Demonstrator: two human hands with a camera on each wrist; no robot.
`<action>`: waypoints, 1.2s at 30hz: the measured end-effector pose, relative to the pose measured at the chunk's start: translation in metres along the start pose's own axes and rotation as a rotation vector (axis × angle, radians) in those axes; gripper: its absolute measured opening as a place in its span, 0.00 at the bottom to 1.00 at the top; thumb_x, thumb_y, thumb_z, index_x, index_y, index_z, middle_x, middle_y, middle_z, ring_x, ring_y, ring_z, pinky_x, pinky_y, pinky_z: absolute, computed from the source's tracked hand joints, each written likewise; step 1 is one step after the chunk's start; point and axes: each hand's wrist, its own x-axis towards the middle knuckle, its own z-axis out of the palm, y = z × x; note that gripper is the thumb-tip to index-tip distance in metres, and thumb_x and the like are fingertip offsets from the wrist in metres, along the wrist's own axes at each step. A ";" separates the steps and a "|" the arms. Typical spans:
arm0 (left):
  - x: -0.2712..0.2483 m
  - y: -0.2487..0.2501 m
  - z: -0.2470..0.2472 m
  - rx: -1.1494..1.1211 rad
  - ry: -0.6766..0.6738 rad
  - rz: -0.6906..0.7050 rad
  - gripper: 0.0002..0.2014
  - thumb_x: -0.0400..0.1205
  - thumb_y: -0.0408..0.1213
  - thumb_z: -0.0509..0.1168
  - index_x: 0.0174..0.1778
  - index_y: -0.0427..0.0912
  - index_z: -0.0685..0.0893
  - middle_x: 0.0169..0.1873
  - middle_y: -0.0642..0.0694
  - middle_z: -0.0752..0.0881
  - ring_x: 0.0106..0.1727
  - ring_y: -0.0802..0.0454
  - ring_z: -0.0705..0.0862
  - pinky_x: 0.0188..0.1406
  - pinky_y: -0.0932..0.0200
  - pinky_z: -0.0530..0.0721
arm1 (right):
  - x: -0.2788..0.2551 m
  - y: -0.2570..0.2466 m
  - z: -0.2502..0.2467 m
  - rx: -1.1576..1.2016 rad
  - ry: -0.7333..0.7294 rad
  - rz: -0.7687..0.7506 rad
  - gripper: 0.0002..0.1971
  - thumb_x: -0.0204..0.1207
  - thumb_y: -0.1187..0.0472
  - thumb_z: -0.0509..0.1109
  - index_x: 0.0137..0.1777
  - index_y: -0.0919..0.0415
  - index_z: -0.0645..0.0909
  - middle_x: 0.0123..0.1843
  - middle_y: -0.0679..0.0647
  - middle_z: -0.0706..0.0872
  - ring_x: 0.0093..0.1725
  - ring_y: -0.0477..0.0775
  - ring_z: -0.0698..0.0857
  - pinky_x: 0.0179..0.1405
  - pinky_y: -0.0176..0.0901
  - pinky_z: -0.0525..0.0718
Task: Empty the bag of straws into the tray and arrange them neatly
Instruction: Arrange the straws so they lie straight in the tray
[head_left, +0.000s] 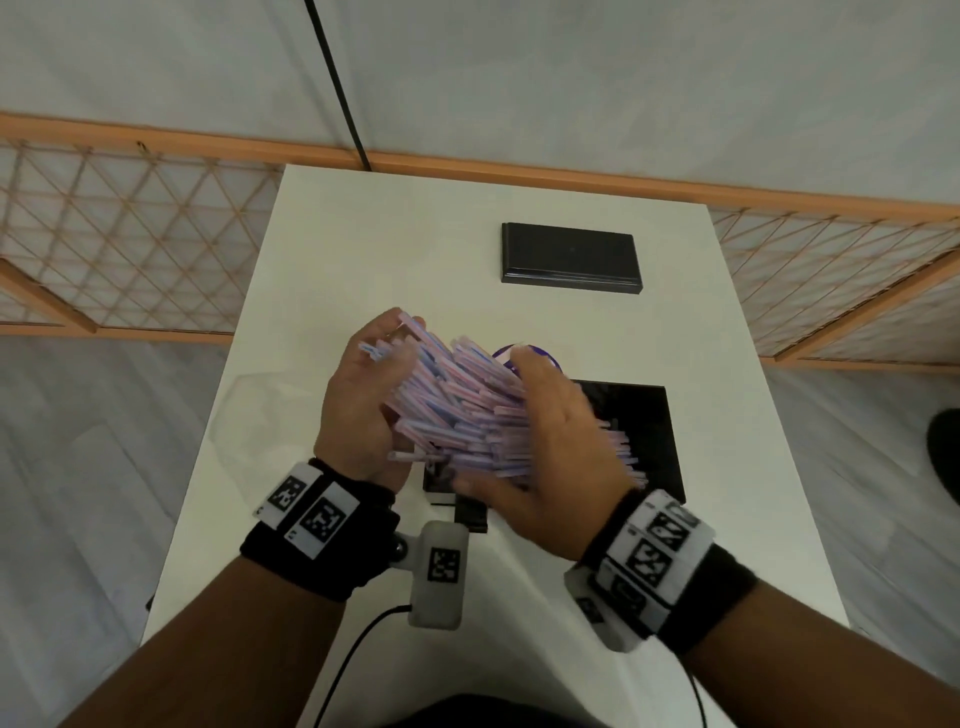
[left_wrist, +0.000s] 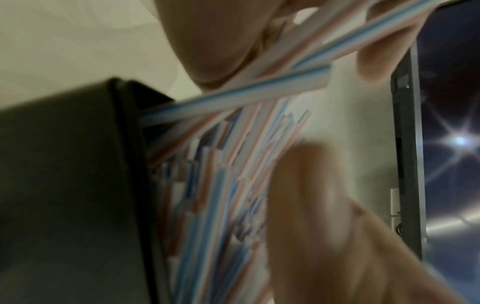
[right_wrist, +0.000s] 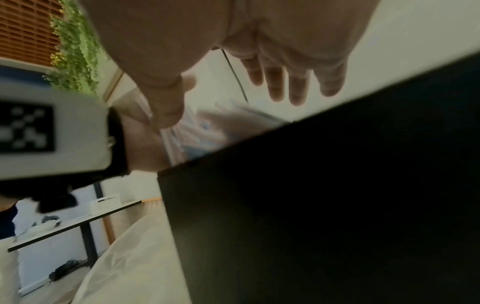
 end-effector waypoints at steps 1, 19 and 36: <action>-0.004 0.002 0.002 -0.057 0.063 -0.033 0.32 0.76 0.45 0.76 0.74 0.35 0.78 0.70 0.35 0.85 0.69 0.36 0.87 0.62 0.40 0.89 | -0.003 0.006 -0.012 -0.003 0.015 0.009 0.49 0.64 0.33 0.75 0.80 0.58 0.64 0.75 0.53 0.74 0.75 0.54 0.73 0.77 0.52 0.71; -0.043 -0.013 -0.003 0.033 -0.056 0.050 0.67 0.60 0.78 0.74 0.84 0.32 0.65 0.79 0.26 0.74 0.78 0.28 0.76 0.76 0.28 0.76 | -0.010 0.046 -0.015 -0.407 -0.359 0.090 0.35 0.59 0.16 0.53 0.50 0.45 0.73 0.53 0.45 0.86 0.55 0.53 0.85 0.50 0.40 0.78; -0.037 -0.034 0.016 0.359 0.116 0.152 0.20 0.76 0.37 0.75 0.64 0.39 0.87 0.56 0.41 0.93 0.58 0.41 0.92 0.62 0.32 0.88 | 0.019 0.036 -0.008 -0.332 -0.598 0.051 0.50 0.52 0.10 0.48 0.52 0.51 0.84 0.37 0.45 0.82 0.47 0.51 0.81 0.58 0.46 0.83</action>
